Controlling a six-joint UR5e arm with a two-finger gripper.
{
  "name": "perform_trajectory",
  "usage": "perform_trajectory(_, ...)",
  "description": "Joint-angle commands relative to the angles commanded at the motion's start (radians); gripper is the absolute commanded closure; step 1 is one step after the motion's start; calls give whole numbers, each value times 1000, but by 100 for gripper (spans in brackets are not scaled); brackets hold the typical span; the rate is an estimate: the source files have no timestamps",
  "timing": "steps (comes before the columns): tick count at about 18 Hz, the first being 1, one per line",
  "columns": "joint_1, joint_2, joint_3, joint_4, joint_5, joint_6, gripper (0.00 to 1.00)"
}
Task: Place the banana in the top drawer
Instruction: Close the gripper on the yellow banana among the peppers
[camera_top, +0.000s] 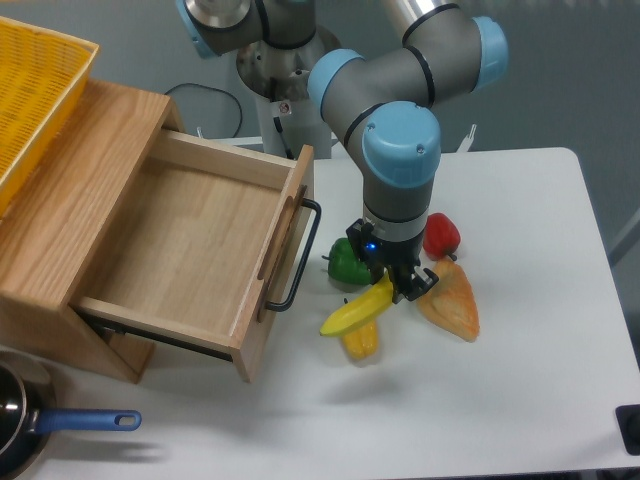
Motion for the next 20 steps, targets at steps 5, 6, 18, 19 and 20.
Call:
perform_trajectory(5, 0, 0, 3, 0, 0, -3, 57)
perform_trajectory(6, 0, 0, 6, -2, 0, -5, 57)
perform_trajectory(18, 21, 6, 46, -109, 0, -9, 57)
perform_trajectory(19, 23, 6, 49, -123, 0, -9, 57)
perform_trajectory(20, 26, 8, 51, -127, -2, -9, 57)
